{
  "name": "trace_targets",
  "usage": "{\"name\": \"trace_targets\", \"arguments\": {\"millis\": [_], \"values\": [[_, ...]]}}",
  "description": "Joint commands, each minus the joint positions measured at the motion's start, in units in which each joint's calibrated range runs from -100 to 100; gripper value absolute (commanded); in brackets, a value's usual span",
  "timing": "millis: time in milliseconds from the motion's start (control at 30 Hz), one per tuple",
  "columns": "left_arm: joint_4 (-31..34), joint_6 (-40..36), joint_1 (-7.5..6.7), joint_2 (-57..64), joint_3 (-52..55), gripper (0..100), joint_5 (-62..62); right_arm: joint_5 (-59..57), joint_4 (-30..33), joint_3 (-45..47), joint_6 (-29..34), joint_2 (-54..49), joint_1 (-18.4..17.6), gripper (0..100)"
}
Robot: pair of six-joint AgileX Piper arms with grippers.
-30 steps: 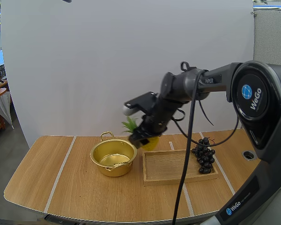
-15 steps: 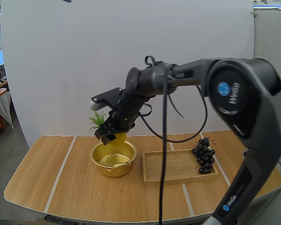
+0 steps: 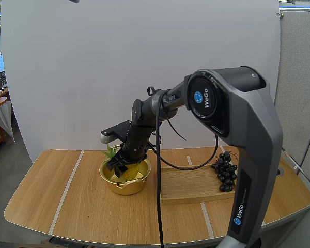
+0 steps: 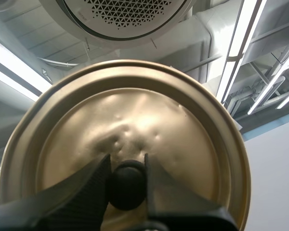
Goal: Open the pot, put the pineapple inside, and close it
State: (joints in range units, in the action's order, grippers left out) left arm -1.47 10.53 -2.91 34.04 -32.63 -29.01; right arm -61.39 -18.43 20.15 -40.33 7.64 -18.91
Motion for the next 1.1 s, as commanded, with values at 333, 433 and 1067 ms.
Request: {"name": "trace_targets", "arguments": {"millis": [333,433,1067], "values": [[0.41,-0.35,-0.11,0.21,-0.42,0,1.75,0.68,6.92,-0.49,4.98,3.14,-0.03,0],[0.41,-0.35,-0.11,0.21,-0.42,0,1.75,0.68,6.82,-0.49,4.98,3.76,-0.03,0],[0.41,-0.35,-0.11,0.21,-0.42,0,1.75,-0.59,6.78,-0.49,4.65,4.55,-0.03,94]]}}
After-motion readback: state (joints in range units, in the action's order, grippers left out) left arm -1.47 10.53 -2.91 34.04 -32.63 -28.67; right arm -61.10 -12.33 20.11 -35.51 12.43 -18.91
